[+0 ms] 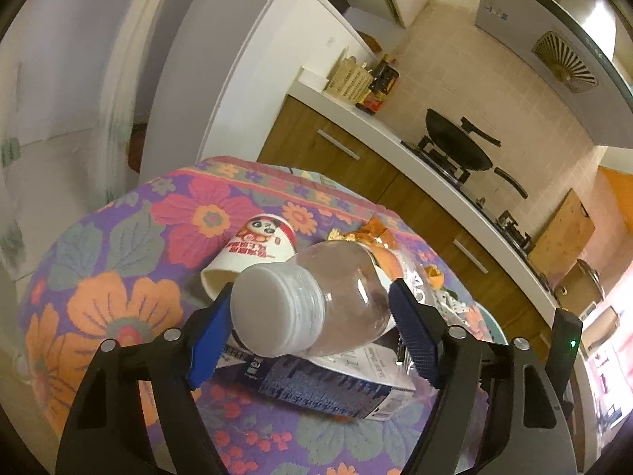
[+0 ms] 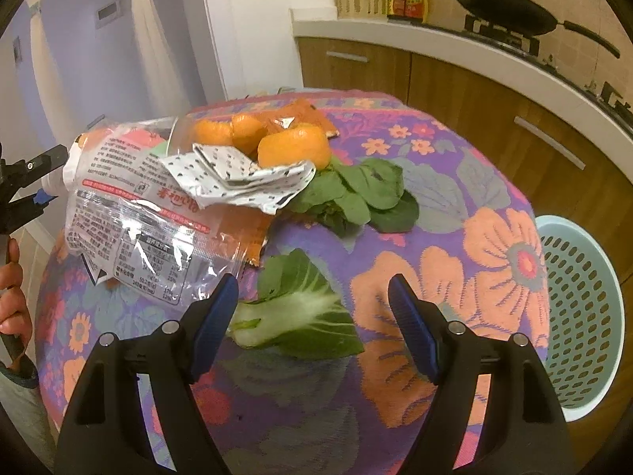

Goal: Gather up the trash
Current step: 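Reach the left tool to the water bottle while the right tool reaches the bok choy, then close the left tool on the bottle while the right tool grips the bok choy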

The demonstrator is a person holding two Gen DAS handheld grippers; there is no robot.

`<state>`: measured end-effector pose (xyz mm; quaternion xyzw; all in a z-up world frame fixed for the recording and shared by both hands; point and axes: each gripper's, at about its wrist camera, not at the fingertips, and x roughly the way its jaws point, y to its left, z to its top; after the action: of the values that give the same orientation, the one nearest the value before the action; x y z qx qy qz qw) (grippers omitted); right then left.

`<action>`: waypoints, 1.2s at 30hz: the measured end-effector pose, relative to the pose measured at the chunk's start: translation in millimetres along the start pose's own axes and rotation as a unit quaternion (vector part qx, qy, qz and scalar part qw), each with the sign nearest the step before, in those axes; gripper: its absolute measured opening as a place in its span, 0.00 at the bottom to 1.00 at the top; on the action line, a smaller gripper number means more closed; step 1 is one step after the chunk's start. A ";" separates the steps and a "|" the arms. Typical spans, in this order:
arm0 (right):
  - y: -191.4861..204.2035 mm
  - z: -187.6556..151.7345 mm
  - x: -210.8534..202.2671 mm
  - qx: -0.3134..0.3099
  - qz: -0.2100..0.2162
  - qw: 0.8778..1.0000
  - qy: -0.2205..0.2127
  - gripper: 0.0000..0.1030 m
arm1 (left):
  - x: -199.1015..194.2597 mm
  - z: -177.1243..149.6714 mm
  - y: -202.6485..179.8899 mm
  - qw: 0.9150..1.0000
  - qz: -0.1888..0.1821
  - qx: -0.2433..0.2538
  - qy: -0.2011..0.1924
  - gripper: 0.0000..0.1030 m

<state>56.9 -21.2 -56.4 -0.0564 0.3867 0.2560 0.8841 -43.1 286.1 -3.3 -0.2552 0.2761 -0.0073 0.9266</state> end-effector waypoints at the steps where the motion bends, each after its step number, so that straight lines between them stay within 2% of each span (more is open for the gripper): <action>1: -0.7 0.6 2.3 0.001 -0.001 1.000 0.004 0.72 | -1.4 -2.9 1.3 1.000 0.002 -0.002 -0.002 0.76; 4: -1.6 1.9 12.6 0.005 -0.002 1.000 0.026 0.67 | -5.5 -6.7 6.0 1.000 0.012 -0.002 -0.012 0.79; 9: 6.2 -0.9 11.7 -0.013 0.012 1.000 0.023 0.46 | -7.5 -8.6 4.3 1.000 0.009 0.008 -0.013 0.76; 10: 8.6 -1.9 10.6 -0.018 0.013 1.000 0.021 0.45 | -7.8 -8.1 3.0 1.000 0.007 0.010 -0.014 0.75; 16: 15.8 -6.2 2.6 -0.031 0.025 0.999 0.009 0.29 | -15.4 -10.6 -5.0 0.999 0.001 0.023 -0.026 0.62; 17: 16.7 -7.2 0.6 -0.033 0.027 0.999 0.007 0.26 | -17.8 -11.8 -5.5 0.999 -0.004 0.022 -0.028 0.58; 18: 17.5 -8.5 -1.8 -0.033 0.029 0.999 0.004 0.23 | -20.4 -13.0 -5.5 0.999 -0.010 0.019 -0.032 0.49; 19: 17.5 -9.3 -4.5 -0.032 0.028 0.999 -0.001 0.22 | -24.7 -14.4 -5.0 0.999 -0.022 0.011 -0.036 0.39; 20: 16.4 -9.9 -7.2 -0.030 0.026 0.999 -0.005 0.21 | -26.6 -15.4 -5.6 0.999 -0.030 0.008 -0.033 0.40; 26: -2.4 -14.0 -19.4 0.010 0.040 0.999 -0.021 0.20 | -35.9 -22.7 -28.0 0.998 -0.005 0.041 -0.041 0.39; 30: -10.8 -17.1 -31.2 0.014 0.028 0.999 -0.036 0.20 | -49.5 -17.7 -43.4 0.996 -0.001 0.048 -0.069 0.39; 36: -29.0 -21.2 -45.1 0.027 0.020 0.998 -0.053 0.20 | -69.3 -6.0 -69.9 0.992 -0.014 0.054 -0.111 0.39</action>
<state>31.7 -71.0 -41.8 -0.0116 0.3475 0.2658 0.8991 -96.1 233.2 60.9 -0.2083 0.1673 -0.0068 0.9636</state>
